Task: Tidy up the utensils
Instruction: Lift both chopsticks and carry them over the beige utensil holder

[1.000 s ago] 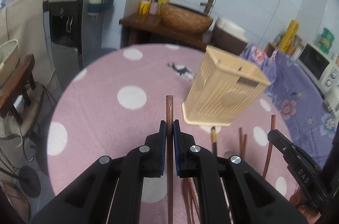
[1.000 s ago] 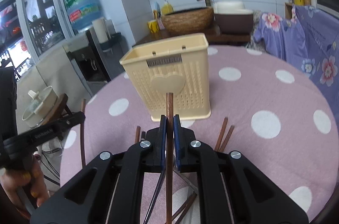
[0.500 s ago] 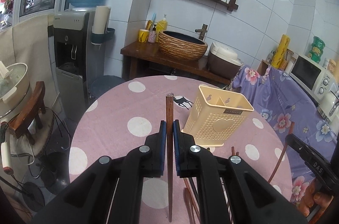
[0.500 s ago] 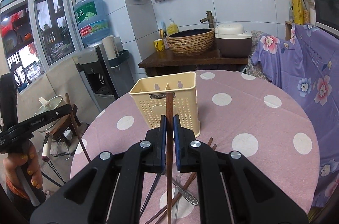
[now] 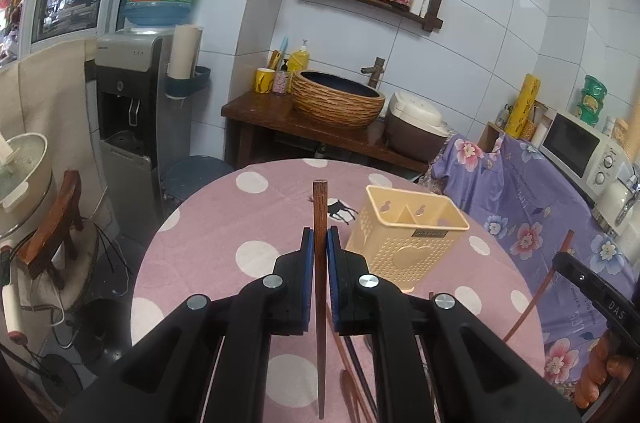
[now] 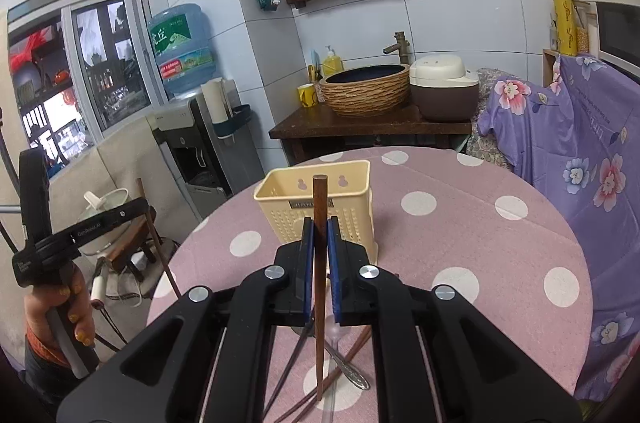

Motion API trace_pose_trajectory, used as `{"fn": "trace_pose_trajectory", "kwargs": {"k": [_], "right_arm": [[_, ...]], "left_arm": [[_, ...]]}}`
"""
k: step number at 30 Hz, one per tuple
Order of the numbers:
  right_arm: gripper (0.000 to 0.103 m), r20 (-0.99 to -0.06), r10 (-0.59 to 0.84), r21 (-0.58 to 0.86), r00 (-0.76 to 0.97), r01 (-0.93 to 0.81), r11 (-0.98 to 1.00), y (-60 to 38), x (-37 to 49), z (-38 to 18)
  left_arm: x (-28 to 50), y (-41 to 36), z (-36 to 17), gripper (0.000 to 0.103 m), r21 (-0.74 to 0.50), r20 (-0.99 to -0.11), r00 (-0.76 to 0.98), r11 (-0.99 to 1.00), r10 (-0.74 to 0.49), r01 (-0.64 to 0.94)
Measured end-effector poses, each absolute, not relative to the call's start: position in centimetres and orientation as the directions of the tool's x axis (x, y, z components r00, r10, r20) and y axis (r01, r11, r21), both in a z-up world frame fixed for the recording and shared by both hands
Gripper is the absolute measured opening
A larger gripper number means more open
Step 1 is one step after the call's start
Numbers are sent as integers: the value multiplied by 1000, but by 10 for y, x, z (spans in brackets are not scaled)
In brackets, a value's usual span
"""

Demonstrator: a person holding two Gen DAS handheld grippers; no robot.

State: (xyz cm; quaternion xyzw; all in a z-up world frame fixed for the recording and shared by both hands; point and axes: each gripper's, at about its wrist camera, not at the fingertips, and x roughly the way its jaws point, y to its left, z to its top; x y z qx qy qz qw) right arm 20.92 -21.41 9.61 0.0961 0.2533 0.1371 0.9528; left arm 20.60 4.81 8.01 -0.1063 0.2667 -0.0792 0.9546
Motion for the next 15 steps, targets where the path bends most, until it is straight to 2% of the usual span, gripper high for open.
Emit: {"fn": "trace_pose_trajectory", "kwargs": {"k": [6,11,15], "right_arm": [[8,-407,315,255,857,-225,940,-214,230,139],[8,-298,241,222,924,-179,959,-215,259,206],[8,-230,198,263,953,-135,955,-219,289,246]], "left_arm": [[226,40,130,8,-290,-444,850,943,-284,164],[250,24,192,8,-316,-337,891,928,-305,198],[279,14,222,8,-338,-281,919,925,-275,174]]}}
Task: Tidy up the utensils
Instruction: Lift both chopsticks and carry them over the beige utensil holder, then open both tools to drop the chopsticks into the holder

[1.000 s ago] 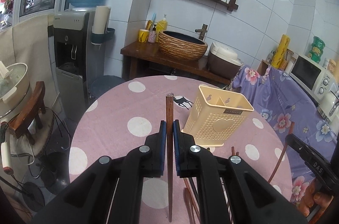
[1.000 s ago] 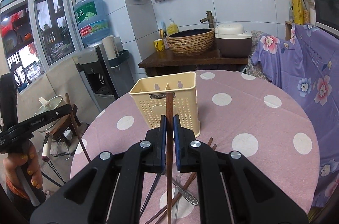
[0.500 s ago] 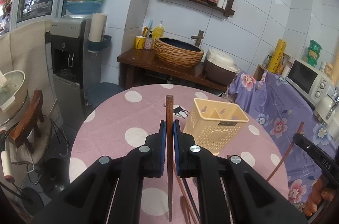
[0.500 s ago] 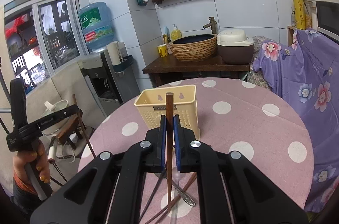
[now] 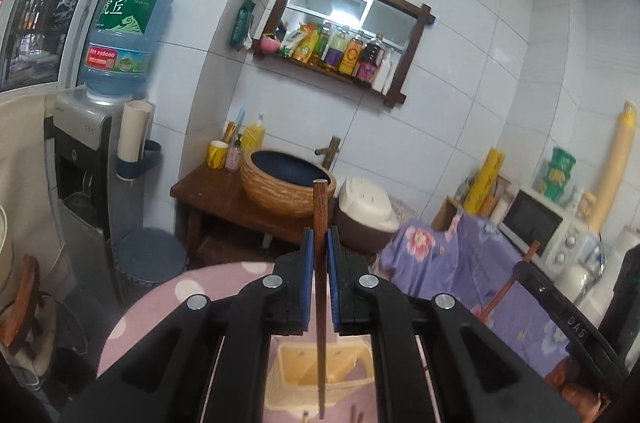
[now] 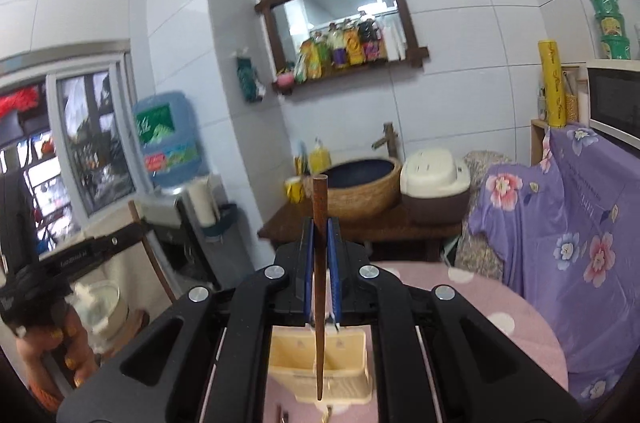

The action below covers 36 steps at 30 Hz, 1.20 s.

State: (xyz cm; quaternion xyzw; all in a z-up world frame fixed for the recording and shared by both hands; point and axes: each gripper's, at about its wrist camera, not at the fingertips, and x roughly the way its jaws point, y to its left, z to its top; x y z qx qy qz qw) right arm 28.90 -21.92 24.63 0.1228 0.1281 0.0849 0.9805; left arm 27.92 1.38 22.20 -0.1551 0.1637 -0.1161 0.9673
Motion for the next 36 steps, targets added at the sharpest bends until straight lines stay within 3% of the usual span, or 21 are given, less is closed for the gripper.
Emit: {"fn": "trace_pose_trajectory", "kwargs": {"k": [7,17,28,29,31,32,33,36], "right_arm": [[8,-217,116,230,969,-64,971,-207,337,230],[8,-370,106,223,923,-23,974,-196,373,119],[8,-387,105,241,916,-9,970,-202,373,97],[10,-385,106,235,917,-13,972,-202,373,96],[31,-374,101,220,922,-17,975,-202,368,94],[37,-366,98,218,925,-17,976,-201,364,92],[43,-361,100,220,927,-19,975,-202,361,91],[43,-357,79,214,931,-1,977,-205,346,88]], "left_arm": [[317,-7,200,8,-301,-239,957,950,-166,90],[346,-23,100,8,-312,-394,898,947,-196,70],[349,-26,64,8,-301,-466,860,951,-209,68],[348,-25,63,12,-309,-472,854,948,-221,75],[346,-22,65,39,-321,-487,839,943,-243,87],[342,-21,66,58,-319,-487,840,944,-241,86],[336,-19,67,63,-314,-479,846,946,-236,86],[317,-15,68,68,-261,-479,852,961,-212,92]]}}
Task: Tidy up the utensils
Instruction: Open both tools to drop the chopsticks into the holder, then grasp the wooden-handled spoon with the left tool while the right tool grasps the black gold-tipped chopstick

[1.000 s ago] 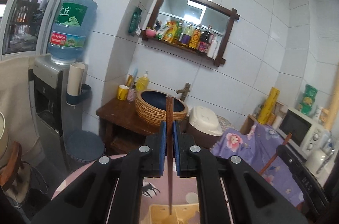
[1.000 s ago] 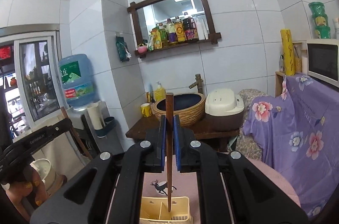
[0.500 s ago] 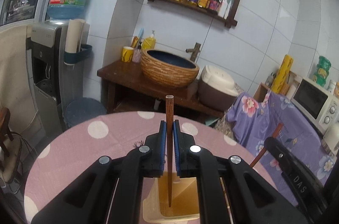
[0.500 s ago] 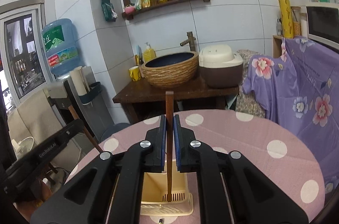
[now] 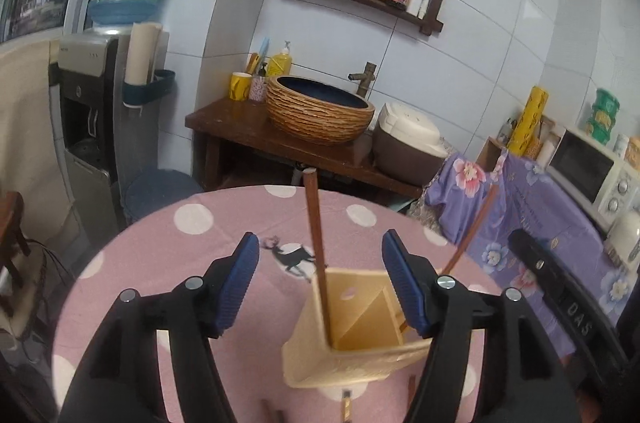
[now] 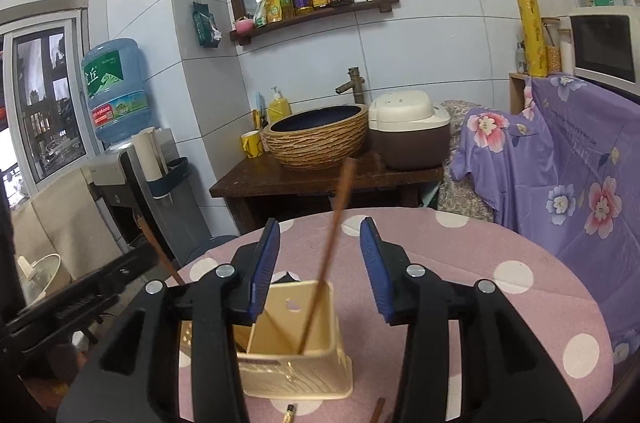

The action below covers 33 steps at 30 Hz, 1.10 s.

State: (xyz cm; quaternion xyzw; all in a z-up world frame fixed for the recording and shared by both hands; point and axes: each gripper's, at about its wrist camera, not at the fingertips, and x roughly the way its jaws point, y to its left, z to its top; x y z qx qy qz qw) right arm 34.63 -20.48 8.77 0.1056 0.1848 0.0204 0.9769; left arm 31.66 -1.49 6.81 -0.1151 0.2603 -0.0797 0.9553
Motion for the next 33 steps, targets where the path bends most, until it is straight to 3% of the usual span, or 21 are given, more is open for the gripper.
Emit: {"fn": "trace_pose_trajectory", "kwargs": {"k": [6,13,16,20,23,33], "right_arm": [[43,-357,74,204,931,1,979,-204,298,85],[43,-458,188,149,869,-134,980,-174,242,45],[40,-542,227,161,809,-165,973,-164,238,15],[33,-634,233,167,737,-164,972,-152,244,-23],[30,-689,240,203,684,-136,970,-150,256,-42],[28,-715,233,228,660,-95,969,-146,269,-52]], "left_arm": [[268,6,51,82,-244,-530,820,965,-218,99],[217,39,8,84,-194,-593,796,981,-122,5],[205,53,-15,80,-225,-628,770,974,-116,-36],[200,54,-39,64,-249,-681,716,968,-154,-29],[195,48,-50,59,-252,-701,690,968,-179,-6],[179,8,-74,45,-210,-768,594,970,-239,119]]}}
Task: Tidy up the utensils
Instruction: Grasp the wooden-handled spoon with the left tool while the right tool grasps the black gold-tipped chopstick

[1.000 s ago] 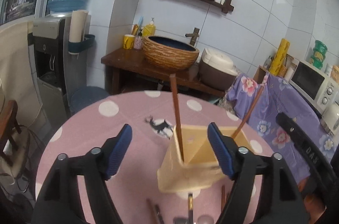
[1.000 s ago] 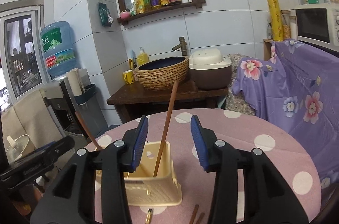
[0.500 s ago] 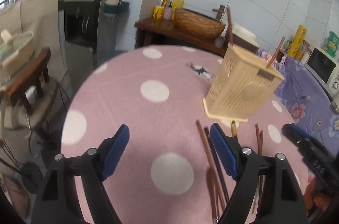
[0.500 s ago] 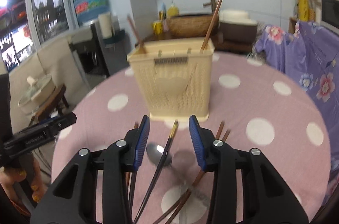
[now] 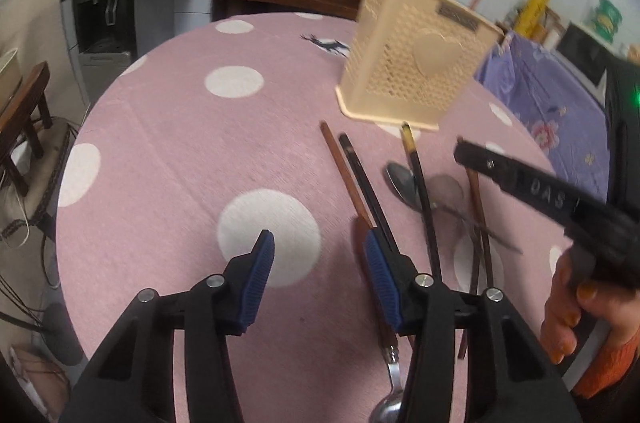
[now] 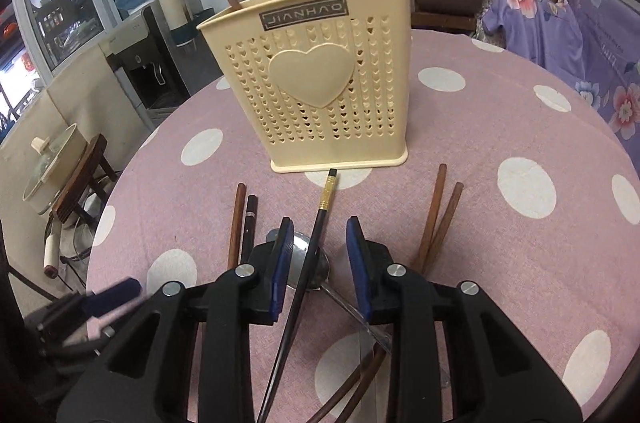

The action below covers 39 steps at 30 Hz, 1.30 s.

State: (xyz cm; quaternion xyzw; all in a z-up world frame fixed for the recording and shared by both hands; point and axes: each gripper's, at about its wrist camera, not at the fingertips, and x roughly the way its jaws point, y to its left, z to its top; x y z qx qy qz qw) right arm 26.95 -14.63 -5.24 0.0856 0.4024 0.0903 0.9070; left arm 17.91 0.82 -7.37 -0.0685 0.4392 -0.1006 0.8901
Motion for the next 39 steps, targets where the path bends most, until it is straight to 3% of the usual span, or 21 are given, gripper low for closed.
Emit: {"fn": "trace_pose_trajectory", "kwargs": {"k": [7,15,28,39], "right_arm": [[28,-718,234,236,656,-88,968,-154,261,-57],[28,-699,260,267,666,-94,959,-159,258,-56],[28,-695,250,254,674,-94,962,-162,258,-53],[28,-792,171,197,586,-19,980,-128,314,-77]], "left_arm": [[167,-15,-88,43,-168,-805,549,974,-224,150],[157,-34,-95,35,-49,-825,552,987,-125,151],[185,-40,-94,21,-33,-828,553,992,-95,121],[186,-33,-94,16,-85,-824,551,990,-133,111]]}}
